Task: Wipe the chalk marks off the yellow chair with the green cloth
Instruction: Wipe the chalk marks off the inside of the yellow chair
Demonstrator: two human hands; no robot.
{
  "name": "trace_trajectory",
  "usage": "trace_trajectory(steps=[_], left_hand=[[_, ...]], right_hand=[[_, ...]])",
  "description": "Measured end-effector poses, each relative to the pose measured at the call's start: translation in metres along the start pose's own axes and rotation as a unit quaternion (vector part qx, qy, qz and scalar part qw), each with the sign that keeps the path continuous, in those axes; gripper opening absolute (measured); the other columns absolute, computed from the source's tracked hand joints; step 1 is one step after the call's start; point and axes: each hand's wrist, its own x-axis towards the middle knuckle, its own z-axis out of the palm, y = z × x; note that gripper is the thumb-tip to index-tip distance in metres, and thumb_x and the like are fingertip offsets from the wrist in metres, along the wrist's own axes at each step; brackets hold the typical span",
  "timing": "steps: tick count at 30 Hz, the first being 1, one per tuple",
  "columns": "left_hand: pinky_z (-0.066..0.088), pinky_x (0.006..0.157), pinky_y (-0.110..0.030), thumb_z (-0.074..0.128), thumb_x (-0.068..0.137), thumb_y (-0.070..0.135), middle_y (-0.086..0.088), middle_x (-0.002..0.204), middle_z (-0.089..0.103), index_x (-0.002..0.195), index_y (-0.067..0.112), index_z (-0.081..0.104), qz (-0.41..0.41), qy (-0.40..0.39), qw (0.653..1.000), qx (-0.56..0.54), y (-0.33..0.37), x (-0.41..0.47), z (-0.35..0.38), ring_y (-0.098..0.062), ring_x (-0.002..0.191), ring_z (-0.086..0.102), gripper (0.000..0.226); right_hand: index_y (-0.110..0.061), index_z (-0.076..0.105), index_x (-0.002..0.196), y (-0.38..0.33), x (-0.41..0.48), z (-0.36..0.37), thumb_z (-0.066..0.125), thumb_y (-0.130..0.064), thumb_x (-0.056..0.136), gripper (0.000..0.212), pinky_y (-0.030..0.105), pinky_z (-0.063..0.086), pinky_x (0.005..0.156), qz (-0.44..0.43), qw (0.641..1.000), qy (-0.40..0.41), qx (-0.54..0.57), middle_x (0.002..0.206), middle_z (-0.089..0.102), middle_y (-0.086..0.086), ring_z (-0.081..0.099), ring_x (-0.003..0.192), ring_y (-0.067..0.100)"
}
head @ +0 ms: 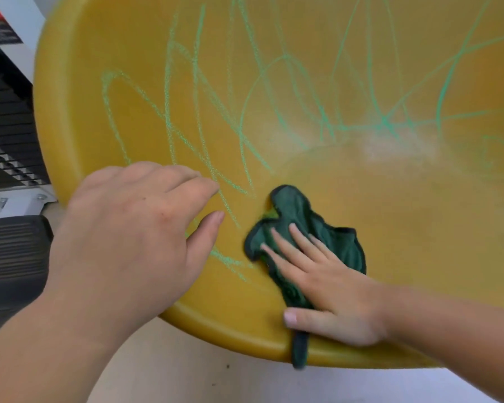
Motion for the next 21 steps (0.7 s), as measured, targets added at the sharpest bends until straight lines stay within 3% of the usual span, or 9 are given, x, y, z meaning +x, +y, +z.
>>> trace_trajectory(steps=[2,4,7,11,13,15,19,21], left_hand=[[0.052,0.075,-0.05,0.057,0.094,0.036,-0.004,0.108,0.074,0.108,0.016,0.074,0.001,0.002,1.0,0.001,0.0,0.001,0.0,-0.033,0.095,0.07,0.031],[0.052,0.074,-0.051,0.057,0.094,0.035,-0.004,0.108,0.074,0.108,0.016,0.073,0.006,0.002,1.0,0.004,0.0,0.001,0.001,-0.033,0.095,0.07,0.028],[0.052,0.075,-0.051,0.058,0.094,0.034,-0.004,0.108,0.074,0.108,0.016,0.074,0.008,0.001,1.0,-0.004,-0.001,-0.001,0.001,-0.032,0.095,0.07,0.027],[0.052,0.073,-0.05,0.059,0.094,0.036,-0.005,0.106,0.074,0.109,0.015,0.074,0.005,0.003,1.0,-0.007,-0.003,-0.001,0.002,-0.032,0.093,0.07,0.029],[0.052,0.071,-0.05,0.059,0.094,0.037,-0.006,0.104,0.074,0.108,0.014,0.074,0.001,0.003,1.0,0.0,-0.003,-0.002,0.002,-0.033,0.091,0.07,0.031],[0.051,0.07,-0.051,0.059,0.094,0.036,-0.006,0.103,0.074,0.107,0.013,0.074,0.005,0.006,1.0,-0.01,-0.002,-0.002,0.001,-0.034,0.09,0.07,0.03],[0.051,0.072,-0.052,0.058,0.094,0.034,-0.006,0.103,0.074,0.106,0.012,0.074,0.008,0.017,1.0,-0.022,0.0,-0.002,-0.002,-0.035,0.09,0.07,0.029],[0.047,0.076,-0.048,0.063,0.09,0.03,-0.009,0.1,0.074,0.103,0.01,0.075,-0.001,0.034,0.999,-0.037,0.002,0.001,-0.001,-0.036,0.088,0.07,0.026]], right_hand=[[-0.054,-0.022,0.151,0.014,-0.001,-0.012,-0.005,-0.09,0.078,0.083,0.043,-0.007,0.124,0.01,0.999,0.031,-0.033,0.167,-0.021,-0.018,-0.022,0.154,0.014],[-0.052,-0.014,0.155,0.042,0.026,-0.029,-0.01,-0.089,0.076,0.087,0.051,0.003,0.124,0.097,0.988,0.097,-0.077,0.171,-0.004,-0.009,-0.003,0.157,0.022],[-0.041,-0.018,0.157,0.079,0.082,-0.033,-0.008,-0.089,0.077,0.094,0.063,-0.006,0.122,0.218,0.963,0.142,-0.069,0.17,-0.014,0.004,-0.017,0.154,0.039],[-0.025,-0.012,0.161,0.094,0.127,-0.04,0.004,-0.074,0.095,0.084,0.061,-0.012,0.121,0.29,0.927,0.235,-0.04,0.169,-0.014,0.015,-0.023,0.151,0.044],[-0.017,-0.01,0.161,0.084,0.133,-0.043,0.007,-0.066,0.1,0.081,0.058,-0.01,0.123,0.277,0.928,0.248,-0.041,0.168,-0.012,0.019,-0.024,0.151,0.039],[-0.018,-0.012,0.161,0.06,0.124,-0.032,0.007,-0.063,0.1,0.078,0.053,-0.007,0.125,0.205,0.951,0.231,-0.017,0.168,-0.016,0.016,-0.026,0.152,0.031],[-0.04,-0.022,0.156,-0.005,0.057,0.0,0.005,-0.073,0.095,0.075,0.043,-0.018,0.123,0.055,0.987,0.15,0.035,0.164,-0.03,0.003,-0.037,0.148,0.02],[-0.049,-0.029,0.15,-0.008,0.032,0.011,0.006,-0.081,0.09,0.077,0.044,-0.021,0.121,0.063,0.992,0.1,0.035,0.162,-0.036,-0.001,-0.042,0.145,0.02]])
